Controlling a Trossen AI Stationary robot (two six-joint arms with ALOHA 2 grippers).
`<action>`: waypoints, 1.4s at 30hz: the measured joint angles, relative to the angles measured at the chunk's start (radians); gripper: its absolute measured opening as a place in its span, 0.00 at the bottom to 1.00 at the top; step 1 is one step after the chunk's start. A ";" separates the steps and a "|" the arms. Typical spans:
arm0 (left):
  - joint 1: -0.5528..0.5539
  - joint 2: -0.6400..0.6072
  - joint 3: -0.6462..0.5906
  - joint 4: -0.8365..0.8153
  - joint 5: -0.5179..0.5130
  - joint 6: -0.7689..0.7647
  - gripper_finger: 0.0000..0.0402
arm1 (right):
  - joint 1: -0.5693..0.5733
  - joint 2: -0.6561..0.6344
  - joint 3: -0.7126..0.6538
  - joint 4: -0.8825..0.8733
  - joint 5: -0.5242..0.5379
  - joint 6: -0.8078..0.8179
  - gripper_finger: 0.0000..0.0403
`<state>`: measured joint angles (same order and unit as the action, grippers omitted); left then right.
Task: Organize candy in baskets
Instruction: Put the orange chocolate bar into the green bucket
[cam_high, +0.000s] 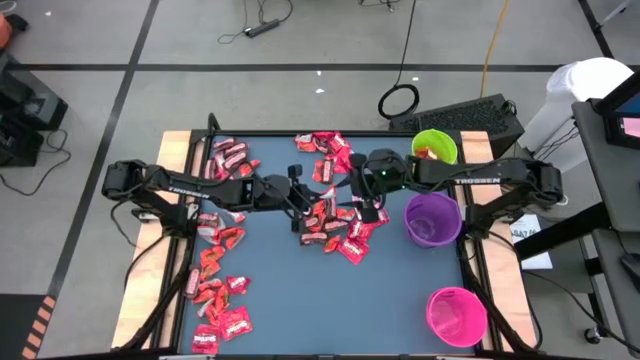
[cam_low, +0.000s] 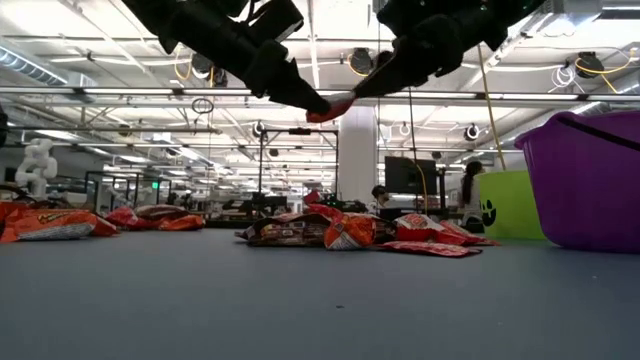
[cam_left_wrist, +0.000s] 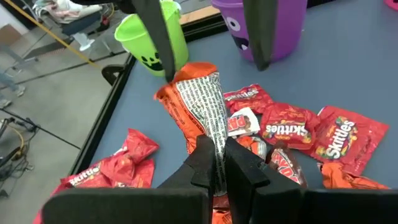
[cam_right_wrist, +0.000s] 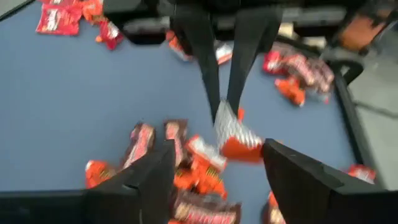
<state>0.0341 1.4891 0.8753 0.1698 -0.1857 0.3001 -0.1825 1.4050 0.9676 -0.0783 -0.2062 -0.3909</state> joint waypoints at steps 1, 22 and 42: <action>0.000 0.000 0.000 0.000 0.002 -0.005 0.06 | 0.002 0.002 0.000 0.016 0.005 -0.002 0.60; -0.004 0.001 0.000 0.040 0.059 -0.003 0.06 | 0.029 0.078 0.002 0.059 0.051 -0.149 0.27; -0.003 0.000 0.004 0.023 0.033 -0.007 0.27 | 0.030 0.054 0.001 0.046 0.059 -0.079 0.07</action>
<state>0.0311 1.4890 0.8794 0.1928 -0.1523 0.2934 -0.1520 1.4587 0.9683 -0.0319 -0.1475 -0.4699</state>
